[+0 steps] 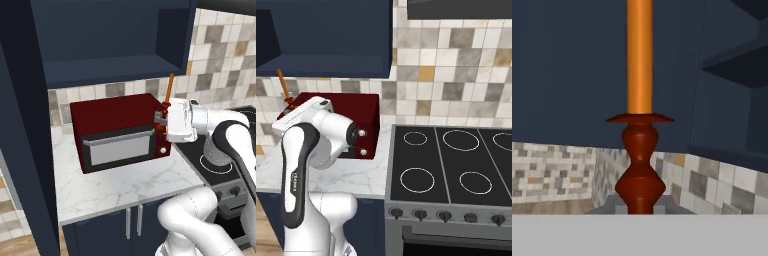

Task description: Get the candle and the beer from the cabinet and move them to the dining counter.

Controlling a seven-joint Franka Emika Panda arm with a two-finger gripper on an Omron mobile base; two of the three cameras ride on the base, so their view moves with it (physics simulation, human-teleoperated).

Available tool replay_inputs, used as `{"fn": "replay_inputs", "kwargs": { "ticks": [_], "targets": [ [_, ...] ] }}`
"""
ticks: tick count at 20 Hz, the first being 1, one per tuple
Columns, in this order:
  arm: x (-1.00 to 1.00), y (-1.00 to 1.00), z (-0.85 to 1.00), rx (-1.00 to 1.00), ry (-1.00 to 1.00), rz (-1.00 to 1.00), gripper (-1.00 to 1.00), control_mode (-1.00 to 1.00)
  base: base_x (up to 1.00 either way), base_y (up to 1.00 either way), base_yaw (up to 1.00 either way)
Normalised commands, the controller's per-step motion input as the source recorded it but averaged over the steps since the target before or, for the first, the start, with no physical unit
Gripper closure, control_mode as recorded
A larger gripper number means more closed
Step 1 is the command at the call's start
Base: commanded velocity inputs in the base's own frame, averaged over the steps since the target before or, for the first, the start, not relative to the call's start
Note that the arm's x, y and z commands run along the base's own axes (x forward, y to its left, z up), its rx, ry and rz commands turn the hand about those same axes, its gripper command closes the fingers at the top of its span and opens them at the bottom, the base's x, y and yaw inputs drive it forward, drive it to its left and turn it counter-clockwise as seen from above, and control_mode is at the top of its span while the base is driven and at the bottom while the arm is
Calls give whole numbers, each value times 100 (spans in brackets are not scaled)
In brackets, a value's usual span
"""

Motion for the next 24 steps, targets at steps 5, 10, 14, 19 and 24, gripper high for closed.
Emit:
{"fn": "replay_inputs", "kwargs": {
  "ticks": [5, 10, 14, 19, 24],
  "targets": [
    [-100, -3, -11, -2, -5, 21, 100, -100, 0, 0, 0],
    [-89, -5, -24, -1, -4, 9, 100, -100, 0, 0, 0],
    [-56, 2, -25, -3, 0, 1, 100, -100, 0, 0, 0],
    [-4, 0, -6, 0, 0, 0, 100, -100, 0, 0, 0],
    [-22, 0, -12, 0, -1, 0, 100, 100, -14, 0, 0]
  ]
}}
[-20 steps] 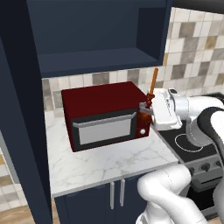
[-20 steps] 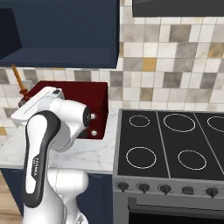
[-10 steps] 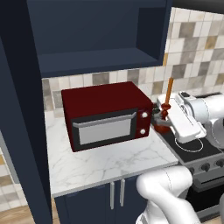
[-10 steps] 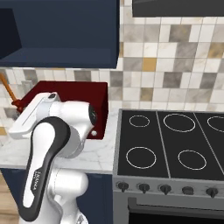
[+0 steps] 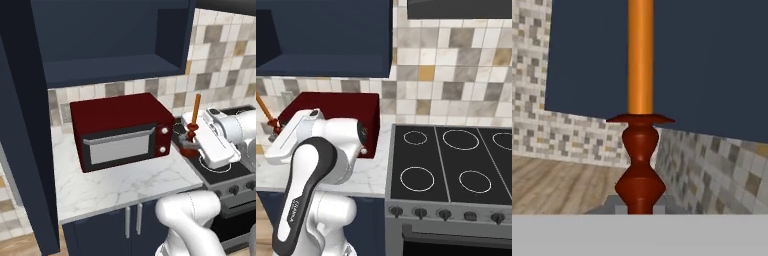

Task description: Get the candle and the beer from the cabinet and move them to the dining counter.

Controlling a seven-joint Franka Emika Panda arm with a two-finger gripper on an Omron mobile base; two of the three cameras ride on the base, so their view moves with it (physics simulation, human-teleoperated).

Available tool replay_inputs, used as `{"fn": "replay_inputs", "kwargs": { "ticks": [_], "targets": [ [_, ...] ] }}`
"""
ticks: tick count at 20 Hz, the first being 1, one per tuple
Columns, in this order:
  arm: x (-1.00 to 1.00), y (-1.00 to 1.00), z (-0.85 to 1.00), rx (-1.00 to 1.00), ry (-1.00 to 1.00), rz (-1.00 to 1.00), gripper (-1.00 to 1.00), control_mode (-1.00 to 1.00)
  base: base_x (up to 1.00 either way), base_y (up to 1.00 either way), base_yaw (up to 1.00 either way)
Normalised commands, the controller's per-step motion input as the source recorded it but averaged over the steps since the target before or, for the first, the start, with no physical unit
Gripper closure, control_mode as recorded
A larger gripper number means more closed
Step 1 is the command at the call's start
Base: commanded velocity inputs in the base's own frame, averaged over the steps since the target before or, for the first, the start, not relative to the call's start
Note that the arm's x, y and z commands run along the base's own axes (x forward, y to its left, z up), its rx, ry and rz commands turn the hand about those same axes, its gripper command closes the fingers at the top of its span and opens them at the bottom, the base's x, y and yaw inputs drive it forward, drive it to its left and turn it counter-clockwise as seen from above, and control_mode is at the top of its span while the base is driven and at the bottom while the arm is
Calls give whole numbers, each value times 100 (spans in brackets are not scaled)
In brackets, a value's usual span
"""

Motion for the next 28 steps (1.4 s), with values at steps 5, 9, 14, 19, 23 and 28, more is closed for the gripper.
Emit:
{"fn": "replay_inputs", "kwargs": {
  "ticks": [5, 9, 14, 19, 23, 28],
  "targets": [
    [0, 0, 0, 0, 0, 0, 100, 100, -77, 12, 0],
    [0, 0, 0, 0, 0, 0, 100, 100, -71, 26, 7],
    [0, 0, 0, 0, 0, 0, 100, 100, -69, 37, 14],
    [0, 0, 0, 0, 0, 0, 100, 100, -62, 46, 22],
    [0, 0, 0, 0, 0, 0, 100, 100, -54, 53, 31],
    [0, 0, 0, 0, 0, 0, 100, 100, -52, 59, 33]
  ]
}}
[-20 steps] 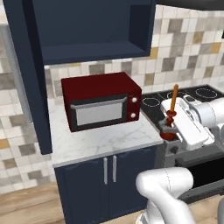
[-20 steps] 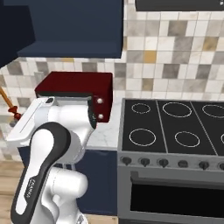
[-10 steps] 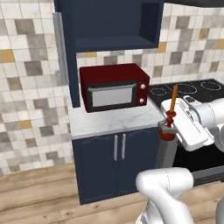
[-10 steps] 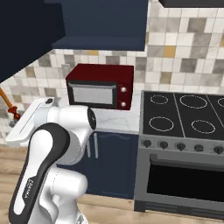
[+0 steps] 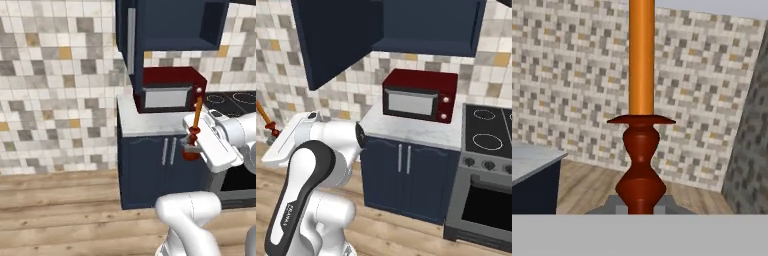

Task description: Get the candle and the beer from the cabinet and move them to the dining counter.

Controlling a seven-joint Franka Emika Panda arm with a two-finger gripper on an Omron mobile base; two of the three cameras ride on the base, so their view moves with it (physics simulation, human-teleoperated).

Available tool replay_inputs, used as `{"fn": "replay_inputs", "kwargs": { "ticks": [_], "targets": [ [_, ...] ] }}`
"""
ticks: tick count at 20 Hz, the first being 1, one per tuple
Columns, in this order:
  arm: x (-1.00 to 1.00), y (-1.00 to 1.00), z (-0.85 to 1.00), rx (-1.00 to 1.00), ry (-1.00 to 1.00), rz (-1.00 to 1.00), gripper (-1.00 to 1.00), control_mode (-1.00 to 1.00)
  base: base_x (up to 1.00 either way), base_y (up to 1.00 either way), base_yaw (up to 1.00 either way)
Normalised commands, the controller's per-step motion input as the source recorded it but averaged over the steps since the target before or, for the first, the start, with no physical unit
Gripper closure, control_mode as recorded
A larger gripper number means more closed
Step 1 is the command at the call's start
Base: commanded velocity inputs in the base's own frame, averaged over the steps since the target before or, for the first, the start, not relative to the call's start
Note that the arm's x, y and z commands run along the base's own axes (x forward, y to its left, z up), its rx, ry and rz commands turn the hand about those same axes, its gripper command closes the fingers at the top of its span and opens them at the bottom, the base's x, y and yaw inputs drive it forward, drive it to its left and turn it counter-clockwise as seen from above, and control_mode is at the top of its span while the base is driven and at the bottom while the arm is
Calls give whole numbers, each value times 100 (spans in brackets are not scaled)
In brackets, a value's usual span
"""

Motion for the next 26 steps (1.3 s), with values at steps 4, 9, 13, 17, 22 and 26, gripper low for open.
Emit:
{"fn": "replay_inputs", "kwargs": {
  "ticks": [4, 9, 13, 17, 22, 26],
  "targets": [
    [0, 0, 0, 0, 0, 0, 100, 100, -45, 61, 35],
    [0, 0, 0, 0, 0, 0, 100, 100, -14, 71, 36],
    [0, 0, 0, 0, 0, 0, 100, 100, 5, 89, 31],
    [0, 0, 0, 0, 0, 0, 100, 100, 26, 95, 28],
    [0, 0, 0, 0, 0, 0, 100, 100, 38, 98, 26],
    [0, 0, 0, 0, 0, 0, 100, 100, 32, 73, 31]
  ]
}}
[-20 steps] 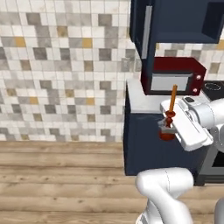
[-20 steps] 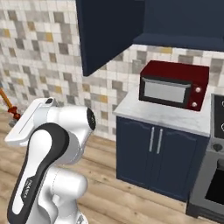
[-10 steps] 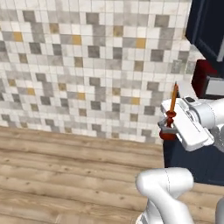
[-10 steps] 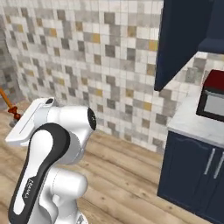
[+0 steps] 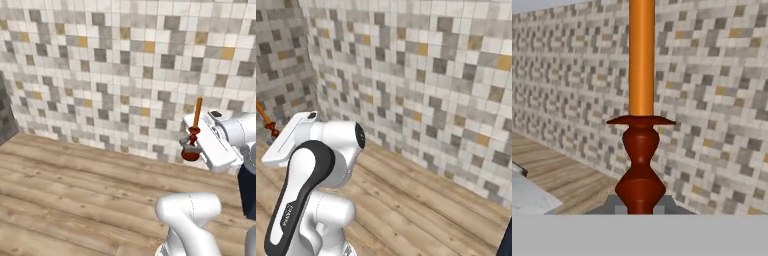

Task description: Get the candle and the beer from the cabinet and move them to the dining counter.

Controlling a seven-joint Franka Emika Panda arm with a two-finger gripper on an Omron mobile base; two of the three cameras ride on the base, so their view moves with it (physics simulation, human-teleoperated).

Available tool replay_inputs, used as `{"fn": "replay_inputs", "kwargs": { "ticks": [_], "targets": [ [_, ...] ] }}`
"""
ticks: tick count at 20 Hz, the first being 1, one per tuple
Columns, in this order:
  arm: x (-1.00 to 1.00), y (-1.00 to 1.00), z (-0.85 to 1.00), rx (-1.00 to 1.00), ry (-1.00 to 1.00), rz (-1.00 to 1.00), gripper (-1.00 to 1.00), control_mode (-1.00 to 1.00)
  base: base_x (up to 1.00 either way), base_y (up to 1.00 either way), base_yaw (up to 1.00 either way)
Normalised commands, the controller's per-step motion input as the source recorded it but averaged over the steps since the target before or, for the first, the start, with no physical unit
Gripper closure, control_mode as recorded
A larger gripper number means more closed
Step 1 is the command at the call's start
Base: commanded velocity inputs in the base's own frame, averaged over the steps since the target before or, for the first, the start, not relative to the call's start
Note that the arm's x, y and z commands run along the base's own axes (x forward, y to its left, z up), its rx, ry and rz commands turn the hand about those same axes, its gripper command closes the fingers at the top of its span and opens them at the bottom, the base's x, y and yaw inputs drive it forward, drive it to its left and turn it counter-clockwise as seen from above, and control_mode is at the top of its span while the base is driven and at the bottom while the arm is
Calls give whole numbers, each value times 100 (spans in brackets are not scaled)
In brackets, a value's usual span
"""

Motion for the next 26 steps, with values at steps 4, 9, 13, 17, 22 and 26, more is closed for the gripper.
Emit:
{"fn": "replay_inputs", "kwargs": {
  "ticks": [4, 9, 13, 17, 22, 26],
  "targets": [
    [0, 0, 0, 0, 0, 0, 100, 100, 13, 24, 42],
    [0, 0, 0, 0, 0, 0, 100, 100, 10, 20, 47],
    [0, 0, 0, 0, 0, 0, 100, 100, 11, 24, 47],
    [0, 0, 0, 0, 0, 0, 100, 100, 21, 25, 50],
    [0, 0, 0, 0, 0, 0, 100, 100, 16, 3, 52],
    [0, 0, 0, 0, 0, 0, 100, 100, 8, -1, 55]
  ]
}}
